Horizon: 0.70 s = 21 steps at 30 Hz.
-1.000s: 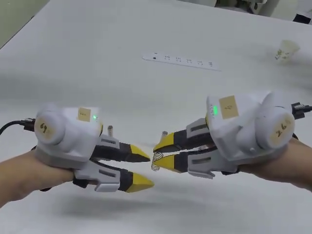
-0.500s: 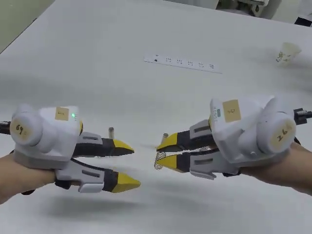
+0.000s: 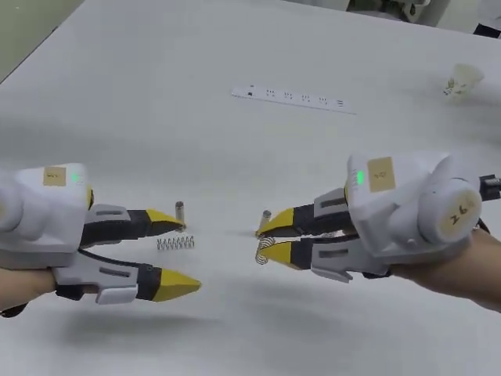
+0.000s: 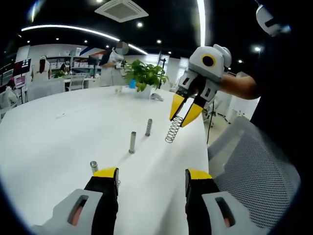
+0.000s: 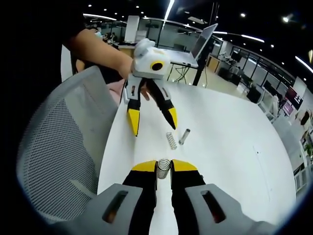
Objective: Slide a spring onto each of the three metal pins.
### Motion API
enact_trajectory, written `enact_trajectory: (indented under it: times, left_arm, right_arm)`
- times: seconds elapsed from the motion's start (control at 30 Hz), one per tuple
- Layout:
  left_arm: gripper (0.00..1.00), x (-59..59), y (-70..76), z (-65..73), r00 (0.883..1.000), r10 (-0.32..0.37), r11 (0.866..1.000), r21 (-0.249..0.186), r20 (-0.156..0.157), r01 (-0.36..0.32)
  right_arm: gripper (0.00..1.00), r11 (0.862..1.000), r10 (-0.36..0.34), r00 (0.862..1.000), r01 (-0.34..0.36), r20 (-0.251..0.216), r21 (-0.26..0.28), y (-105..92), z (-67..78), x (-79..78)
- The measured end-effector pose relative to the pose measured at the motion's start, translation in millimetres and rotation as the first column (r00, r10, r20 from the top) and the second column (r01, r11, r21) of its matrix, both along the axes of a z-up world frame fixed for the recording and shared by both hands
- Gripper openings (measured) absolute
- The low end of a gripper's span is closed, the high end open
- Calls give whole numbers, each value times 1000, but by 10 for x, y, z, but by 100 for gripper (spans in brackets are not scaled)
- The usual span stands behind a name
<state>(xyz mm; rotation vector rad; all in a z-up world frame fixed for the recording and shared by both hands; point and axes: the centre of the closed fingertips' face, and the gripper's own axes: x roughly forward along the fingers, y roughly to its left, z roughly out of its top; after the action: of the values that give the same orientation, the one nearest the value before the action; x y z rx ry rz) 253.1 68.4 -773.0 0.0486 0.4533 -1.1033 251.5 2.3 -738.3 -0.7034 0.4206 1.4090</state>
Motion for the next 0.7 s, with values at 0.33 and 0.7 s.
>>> enact_trajectory:
  times: [0.33, 0.7]
  left_arm:
    - [67, 40, 161, -66, 998, 69, 998, 6, -10, -69]
    - [89, 110, 333, -56, 988, 151, 988, -15, -5, -151]
  right_arm:
    - [7, 1000, -30, 1000, 30, 7, 5, -43, -22, 49]
    - [8, 998, -68, 998, 68, 7, 2, -122, -50, 102]
